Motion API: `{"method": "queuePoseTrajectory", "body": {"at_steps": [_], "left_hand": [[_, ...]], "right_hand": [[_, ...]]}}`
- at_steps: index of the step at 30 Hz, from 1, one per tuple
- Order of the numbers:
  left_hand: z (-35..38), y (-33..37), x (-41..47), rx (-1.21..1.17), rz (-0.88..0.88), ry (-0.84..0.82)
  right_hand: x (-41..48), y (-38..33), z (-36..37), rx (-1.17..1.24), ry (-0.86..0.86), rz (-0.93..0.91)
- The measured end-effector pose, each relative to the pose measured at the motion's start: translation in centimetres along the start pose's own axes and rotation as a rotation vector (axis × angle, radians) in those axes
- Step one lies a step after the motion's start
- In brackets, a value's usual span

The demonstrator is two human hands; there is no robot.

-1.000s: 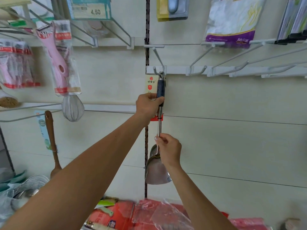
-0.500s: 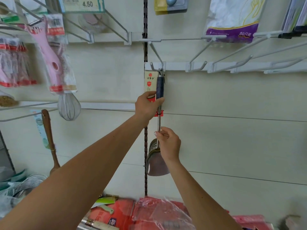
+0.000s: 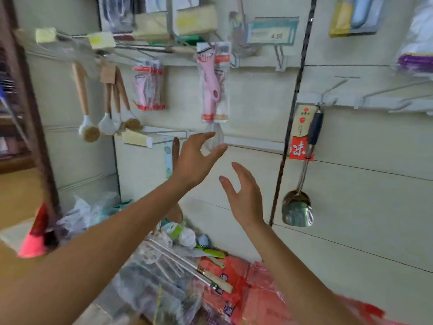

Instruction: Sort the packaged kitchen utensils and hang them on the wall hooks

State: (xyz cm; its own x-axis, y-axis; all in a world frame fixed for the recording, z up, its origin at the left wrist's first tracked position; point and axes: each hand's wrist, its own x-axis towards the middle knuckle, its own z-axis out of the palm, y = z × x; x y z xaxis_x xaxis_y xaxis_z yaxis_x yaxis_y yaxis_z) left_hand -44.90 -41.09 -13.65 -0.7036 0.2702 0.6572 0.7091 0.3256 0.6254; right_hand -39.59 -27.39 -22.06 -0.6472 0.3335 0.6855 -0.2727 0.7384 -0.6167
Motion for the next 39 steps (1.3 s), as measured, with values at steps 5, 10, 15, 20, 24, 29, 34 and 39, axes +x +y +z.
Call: {"method": "queuePoseTrajectory", "body": {"at_steps": [5, 10, 15, 20, 24, 29, 34, 39], "left_hand": [[-16.9, -8.5, -8.4, 0.555, 0.062, 0.016], [-33.2, -15.6, -18.9, 0.972, -0.109, 0.003], [-44.5, -19.3, -29.5, 1.072, -0.355, 0.078], [-50.0, -23.2, -38.3, 1.013, -0.647, 0.111], [-50.9, -27.4, -44.8, 0.923, -0.969, 0.046], [-48.1, -32.1, -51.1, 0.816, -1.247, -0.145], [-46.0, -34.6, -54.8, 0.72, -1.27, -0.185], [-45.7, -36.9, -56.5, 0.614, -1.232, -0.09]], "right_hand": [[-4.4, -8.5, 11.1, 0.019, -0.186, -0.125], [-10.9, -17.5, 22.6, 0.102, -0.355, -0.241], [-19.1, -25.4, 32.3, 0.181, -0.506, -0.318], [-27.2, -30.2, 39.7, 0.183, -0.686, -0.344], [-32.7, -32.5, 44.5, 0.113, -0.844, -0.287], [-38.8, -34.0, 51.3, 0.12, -1.008, -0.05], [-42.9, -35.3, 56.8, 0.1, -1.117, 0.191], [-44.5, -36.2, 60.4, 0.116, -1.108, 0.297]]}}
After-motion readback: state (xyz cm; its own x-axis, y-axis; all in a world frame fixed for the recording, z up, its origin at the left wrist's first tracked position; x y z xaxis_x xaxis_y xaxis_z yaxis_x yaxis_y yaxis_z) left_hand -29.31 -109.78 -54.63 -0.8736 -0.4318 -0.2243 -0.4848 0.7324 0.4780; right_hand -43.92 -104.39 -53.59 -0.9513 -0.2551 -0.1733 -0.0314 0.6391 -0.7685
